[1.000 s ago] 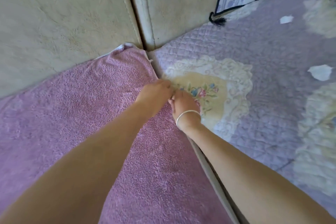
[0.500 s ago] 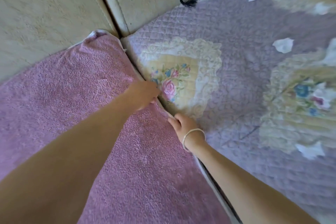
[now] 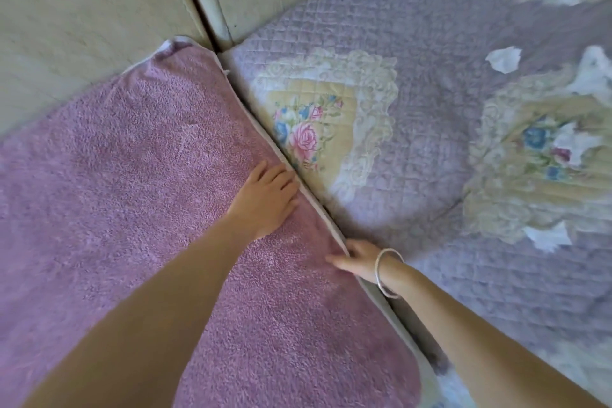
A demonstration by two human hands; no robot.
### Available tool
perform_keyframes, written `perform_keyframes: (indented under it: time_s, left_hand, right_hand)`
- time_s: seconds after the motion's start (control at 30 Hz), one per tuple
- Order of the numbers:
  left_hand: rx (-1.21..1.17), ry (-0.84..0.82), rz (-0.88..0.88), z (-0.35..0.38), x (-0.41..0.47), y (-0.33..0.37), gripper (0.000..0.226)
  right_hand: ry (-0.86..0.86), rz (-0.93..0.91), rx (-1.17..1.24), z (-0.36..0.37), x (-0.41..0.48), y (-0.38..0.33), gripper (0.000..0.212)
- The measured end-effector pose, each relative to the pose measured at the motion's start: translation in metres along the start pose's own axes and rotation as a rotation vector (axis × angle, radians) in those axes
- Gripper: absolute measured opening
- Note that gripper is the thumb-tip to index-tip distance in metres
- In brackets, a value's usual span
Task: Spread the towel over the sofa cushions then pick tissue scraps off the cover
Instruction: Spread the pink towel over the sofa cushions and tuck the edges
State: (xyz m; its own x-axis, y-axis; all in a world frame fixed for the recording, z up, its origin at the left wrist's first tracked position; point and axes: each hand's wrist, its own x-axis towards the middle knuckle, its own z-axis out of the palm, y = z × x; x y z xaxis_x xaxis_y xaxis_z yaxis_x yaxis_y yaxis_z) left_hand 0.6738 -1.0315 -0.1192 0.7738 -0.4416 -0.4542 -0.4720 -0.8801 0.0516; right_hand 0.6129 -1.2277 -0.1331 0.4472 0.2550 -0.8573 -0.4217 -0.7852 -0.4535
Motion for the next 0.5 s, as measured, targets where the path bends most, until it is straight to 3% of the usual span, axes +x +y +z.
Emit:
perform_keyframes:
  time_s: [0.17,0.3,0.4,0.5]
  left_hand:
    - [0.063,-0.098,0.002,-0.002,0.002,0.002,0.051]
    - [0.071,-0.14,-0.016,-0.008,0.002,0.007,0.05]
    - [-0.032,-0.111,-0.057,-0.014,-0.003,0.015,0.05]
    - [-0.215,-0.088,-0.11,-0.023,-0.017,0.025,0.062]
  right_hand:
    - [0.212,-0.016,-0.129,0.003,-0.011,0.018,0.046]
    - [0.288,0.069,-0.165,0.018,-0.009,0.01,0.041]
    - [0.346,0.077,-0.162,0.018,-0.018,0.001,0.019]
    - [0.375,0.046,-0.121,0.016,-0.029,-0.01,0.047]
